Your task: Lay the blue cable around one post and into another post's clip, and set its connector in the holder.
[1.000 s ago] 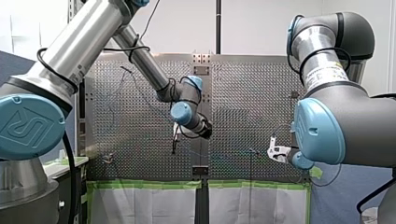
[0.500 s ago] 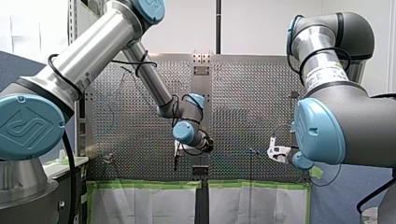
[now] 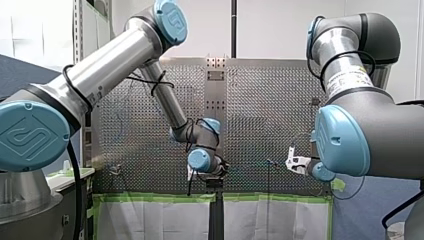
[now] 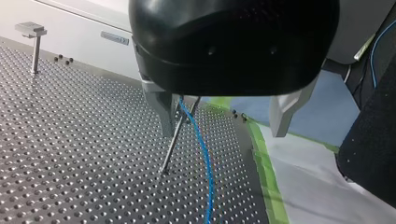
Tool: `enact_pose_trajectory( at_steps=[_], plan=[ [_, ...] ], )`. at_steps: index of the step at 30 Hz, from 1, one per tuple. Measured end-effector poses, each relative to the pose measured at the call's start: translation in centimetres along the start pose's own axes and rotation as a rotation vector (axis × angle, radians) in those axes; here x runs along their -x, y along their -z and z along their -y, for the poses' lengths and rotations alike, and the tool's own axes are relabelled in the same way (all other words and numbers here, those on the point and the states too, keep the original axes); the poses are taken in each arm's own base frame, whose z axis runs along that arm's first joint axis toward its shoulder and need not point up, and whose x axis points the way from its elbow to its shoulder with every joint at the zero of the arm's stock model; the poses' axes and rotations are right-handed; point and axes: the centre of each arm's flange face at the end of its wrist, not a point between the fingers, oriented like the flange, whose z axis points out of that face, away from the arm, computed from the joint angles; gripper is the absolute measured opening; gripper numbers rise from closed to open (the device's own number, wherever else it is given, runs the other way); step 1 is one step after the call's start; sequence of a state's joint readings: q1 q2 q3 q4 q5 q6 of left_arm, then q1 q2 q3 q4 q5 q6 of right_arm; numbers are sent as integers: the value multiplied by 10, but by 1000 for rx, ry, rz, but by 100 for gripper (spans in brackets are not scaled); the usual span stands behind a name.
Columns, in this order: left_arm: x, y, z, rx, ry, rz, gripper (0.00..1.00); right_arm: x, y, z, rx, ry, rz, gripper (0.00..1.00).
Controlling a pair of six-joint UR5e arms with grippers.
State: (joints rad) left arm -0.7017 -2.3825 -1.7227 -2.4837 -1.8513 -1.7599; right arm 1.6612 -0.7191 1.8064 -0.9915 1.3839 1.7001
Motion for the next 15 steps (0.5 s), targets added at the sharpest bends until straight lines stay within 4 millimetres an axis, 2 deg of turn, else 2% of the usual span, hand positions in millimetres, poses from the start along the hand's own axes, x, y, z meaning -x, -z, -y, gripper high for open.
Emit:
enact_pose_trajectory(
  at_steps=[15],
  plan=[
    [-49,-32,-8,34,-10,55,98,0,0,2,-4,2,-1,0]
  ],
)
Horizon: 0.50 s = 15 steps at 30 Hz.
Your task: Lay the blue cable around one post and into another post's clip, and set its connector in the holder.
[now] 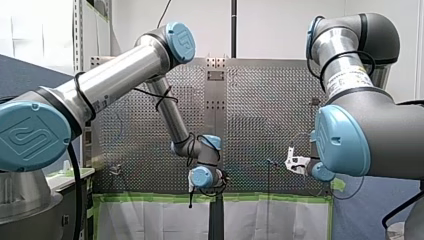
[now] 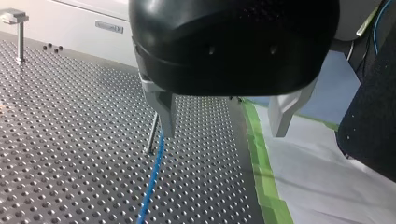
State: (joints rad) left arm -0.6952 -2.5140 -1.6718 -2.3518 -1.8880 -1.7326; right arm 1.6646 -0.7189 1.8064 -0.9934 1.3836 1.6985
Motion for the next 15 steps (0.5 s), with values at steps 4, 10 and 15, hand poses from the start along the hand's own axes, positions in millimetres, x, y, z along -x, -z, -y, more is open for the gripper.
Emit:
enact_pose_trajectory(
  at_steps=[4,10,15],
  plan=[
    [-14,-6,-2,4,0,11,98,0,0,0,0,0,-1,0],
    [-35,-18,-3,4,6,38,98,0,0,0,0,0,-1,0],
    [-37,-27,-1,0,4,70,98,0,0,0,0,0,-1,0]
  ],
)
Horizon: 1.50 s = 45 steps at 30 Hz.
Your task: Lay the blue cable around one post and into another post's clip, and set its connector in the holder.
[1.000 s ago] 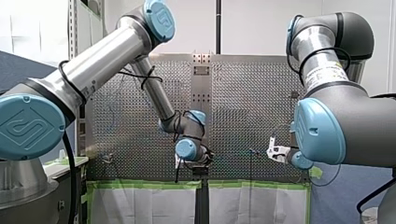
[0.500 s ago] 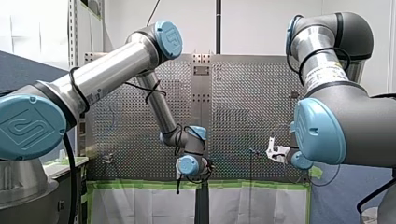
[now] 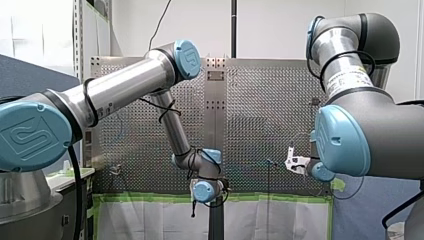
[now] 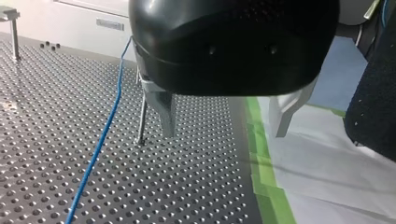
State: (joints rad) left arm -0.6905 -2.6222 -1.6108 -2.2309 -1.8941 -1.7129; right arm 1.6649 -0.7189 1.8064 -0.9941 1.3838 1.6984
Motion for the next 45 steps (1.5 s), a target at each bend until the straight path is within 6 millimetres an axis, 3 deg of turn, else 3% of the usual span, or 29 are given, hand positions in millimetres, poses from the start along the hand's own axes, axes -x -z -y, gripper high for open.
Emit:
enact_pose_trajectory(
  at_steps=[11,25,37,45],
  plan=[
    [29,-2,7,33,-25,43,98,0,0,0,0,0,-2,0],
    [34,-2,-3,135,-19,61,98,0,-1,0,0,0,-2,0],
    [53,-22,7,144,12,138,98,0,0,1,-2,2,0,0],
    [55,-28,-1,173,-3,130,98,0,0,4,-7,2,2,0]
  ],
)
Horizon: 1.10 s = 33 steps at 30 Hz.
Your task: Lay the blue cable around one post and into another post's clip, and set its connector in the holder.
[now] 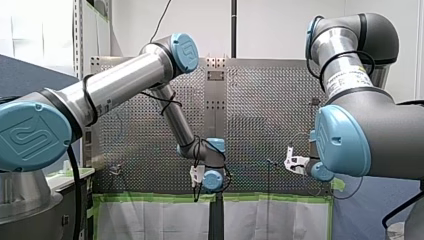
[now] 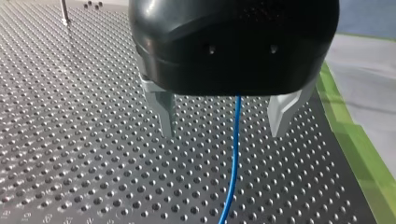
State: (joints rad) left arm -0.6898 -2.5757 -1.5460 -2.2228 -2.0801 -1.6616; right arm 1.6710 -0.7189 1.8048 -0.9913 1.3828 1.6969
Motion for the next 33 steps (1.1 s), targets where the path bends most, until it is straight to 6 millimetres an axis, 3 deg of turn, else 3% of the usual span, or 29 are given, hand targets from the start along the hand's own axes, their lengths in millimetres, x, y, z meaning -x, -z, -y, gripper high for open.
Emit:
enact_pose_trajectory(
  at_steps=[22,25,27,28,30,31,32,33],
  plan=[
    [6,-15,-3,-25,-31,11,98,0,0,2,-3,2,-1,0],
    [7,-15,-4,-26,-31,11,94,0,0,1,-3,3,-1,0],
    [7,-15,-4,-30,-30,10,74,0,0,1,-2,4,0,0],
    [7,-15,-3,-32,-27,11,74,0,0,1,-2,5,0,0],
    [6,-15,-3,-35,-19,11,54,0,0,0,-1,6,0,0],
    [6,-15,-3,-35,-16,10,54,0,0,0,0,6,0,0],
    [6,-15,-3,-36,-14,10,40,0,0,-1,1,6,0,0],
    [6,-15,-3,-36,-13,10,32,0,0,-1,1,6,0,0]
  ],
)
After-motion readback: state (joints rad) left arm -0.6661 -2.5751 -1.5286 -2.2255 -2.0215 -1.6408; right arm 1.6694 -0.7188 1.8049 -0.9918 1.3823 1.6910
